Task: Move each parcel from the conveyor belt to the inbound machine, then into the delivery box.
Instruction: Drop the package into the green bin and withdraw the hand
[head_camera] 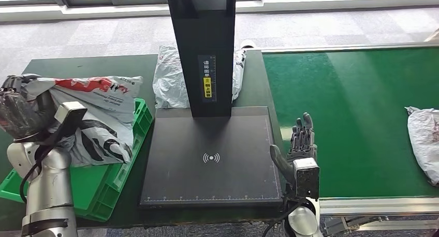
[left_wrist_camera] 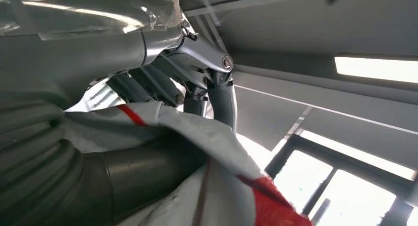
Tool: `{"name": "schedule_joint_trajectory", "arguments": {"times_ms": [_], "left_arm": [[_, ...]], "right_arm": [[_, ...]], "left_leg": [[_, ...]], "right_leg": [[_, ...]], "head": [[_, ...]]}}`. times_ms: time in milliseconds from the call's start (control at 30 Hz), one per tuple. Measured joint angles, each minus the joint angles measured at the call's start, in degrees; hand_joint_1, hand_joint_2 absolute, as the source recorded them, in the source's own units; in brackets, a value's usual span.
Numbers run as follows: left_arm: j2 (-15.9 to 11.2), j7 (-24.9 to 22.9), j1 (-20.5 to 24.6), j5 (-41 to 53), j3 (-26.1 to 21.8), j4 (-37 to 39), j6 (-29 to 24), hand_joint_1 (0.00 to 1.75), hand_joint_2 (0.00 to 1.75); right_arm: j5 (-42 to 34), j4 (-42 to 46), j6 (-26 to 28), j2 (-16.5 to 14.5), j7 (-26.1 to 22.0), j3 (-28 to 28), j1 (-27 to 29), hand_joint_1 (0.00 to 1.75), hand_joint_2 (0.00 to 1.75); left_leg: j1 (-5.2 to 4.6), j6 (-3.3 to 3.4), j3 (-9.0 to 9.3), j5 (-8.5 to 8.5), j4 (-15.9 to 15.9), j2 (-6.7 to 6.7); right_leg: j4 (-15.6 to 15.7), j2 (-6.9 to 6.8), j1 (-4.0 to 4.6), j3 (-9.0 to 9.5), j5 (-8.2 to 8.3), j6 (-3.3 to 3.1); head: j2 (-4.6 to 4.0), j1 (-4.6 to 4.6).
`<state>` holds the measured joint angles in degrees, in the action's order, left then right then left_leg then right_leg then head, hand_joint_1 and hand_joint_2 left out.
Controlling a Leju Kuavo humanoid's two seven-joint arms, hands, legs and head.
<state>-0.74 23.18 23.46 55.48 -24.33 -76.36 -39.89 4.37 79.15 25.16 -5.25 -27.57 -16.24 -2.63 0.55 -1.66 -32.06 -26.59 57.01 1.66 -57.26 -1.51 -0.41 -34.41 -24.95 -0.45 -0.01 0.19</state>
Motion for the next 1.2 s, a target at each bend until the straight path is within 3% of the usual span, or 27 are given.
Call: {"name": "schedule_joint_trajectory", "arguments": {"times_ms": [167, 267, 333, 400, 567, 667, 900, 1200], "left_arm": [[-2.03, 0.36, 0.4, 10.46, -9.5, 3.1, 0.4, 1.75, 1.75], [-4.86, -9.83, 1.07, 16.25, -10.58, 10.07, 0.98, 1.75, 1.75], [-6.97, -16.93, 1.19, 16.15, -8.03, 15.08, 0.76, 0.89, 1.75], [-8.47, -19.33, 1.45, 15.42, -5.56, 18.66, 1.14, 0.02, 1.75], [-10.9, -21.97, 2.54, 11.55, 2.09, 24.92, 11.91, 0.0, 1.75], [-11.11, -21.23, 3.45, 8.27, 6.94, 27.18, 15.29, 0.0, 1.75], [-10.38, -17.2, 3.75, -4.43, 13.08, 23.39, 17.0, 0.0, 1.75], [-8.82, -13.34, 3.15, -15.38, 14.87, 14.56, 16.65, 0.0, 1.75]], "right_arm": [[1.77, 1.13, 0.2, -0.06, 1.37, 0.01, 1.12, 0.0, 1.75], [3.41, 2.5, -0.2, -0.09, 2.31, 0.04, 2.22, 0.0, 1.75], [4.13, 3.41, -0.72, -0.1, 2.69, 0.07, 2.86, 0.0, 1.75], [4.44, 4.06, -0.97, -0.13, 2.86, 0.09, 3.24, 0.0, 1.75], [5.21, 5.14, -2.11, -0.28, 3.0, 0.98, 3.71, 0.0, 1.75], [5.89, 5.51, -2.96, -0.51, 3.35, 1.78, 3.66, 0.0, 1.75], [10.14, 6.39, -3.83, -1.26, 6.11, 2.64, 4.07, 0.0, 1.75], [10.36, 6.91, -4.9, -1.86, 6.97, 3.08, 4.68, 0.0, 1.75]], "left_leg": [[0.0, 0.0, 0.0, 0.0, 0.0, 0.0], [-0.02, 0.0, 0.02, 0.0, 0.01, 0.07], [-0.01, -0.01, 0.01, 0.01, 0.02, 0.1], [-0.01, -0.01, 0.0, 0.01, 0.03, 0.08], [-0.02, -0.01, -0.01, 0.01, 0.09, 0.05], [-0.02, -0.01, -0.03, 0.01, 0.11, 0.04], [-0.01, 0.0, -0.05, 0.01, 0.12, 0.11], [-0.01, 0.0, -0.06, 0.01, 0.12, 0.12]], "right_leg": [[0.01, -0.02, 0.01, -0.02, -0.01, 0.0], [0.03, 0.03, 0.0, -0.07, 0.0, -0.01], [0.03, 0.06, 0.01, -0.07, 0.01, -0.01], [0.02, 0.06, 0.02, -0.06, 0.02, -0.01], [0.03, 0.03, 0.0, -0.04, 0.05, 0.03], [0.03, 0.01, 0.0, -0.01, 0.07, 0.04], [0.03, 0.08, 0.0, -0.06, 0.12, 0.05], [0.03, 0.08, 0.0, -0.06, 0.12, 0.05]], "head": [[0.0, 0.0], [-0.01, -0.01], [0.0, 0.0], [0.01, 0.01], [0.0, 0.0], [-0.01, 0.01], [0.0, 0.01], [0.0, 0.01]]}}
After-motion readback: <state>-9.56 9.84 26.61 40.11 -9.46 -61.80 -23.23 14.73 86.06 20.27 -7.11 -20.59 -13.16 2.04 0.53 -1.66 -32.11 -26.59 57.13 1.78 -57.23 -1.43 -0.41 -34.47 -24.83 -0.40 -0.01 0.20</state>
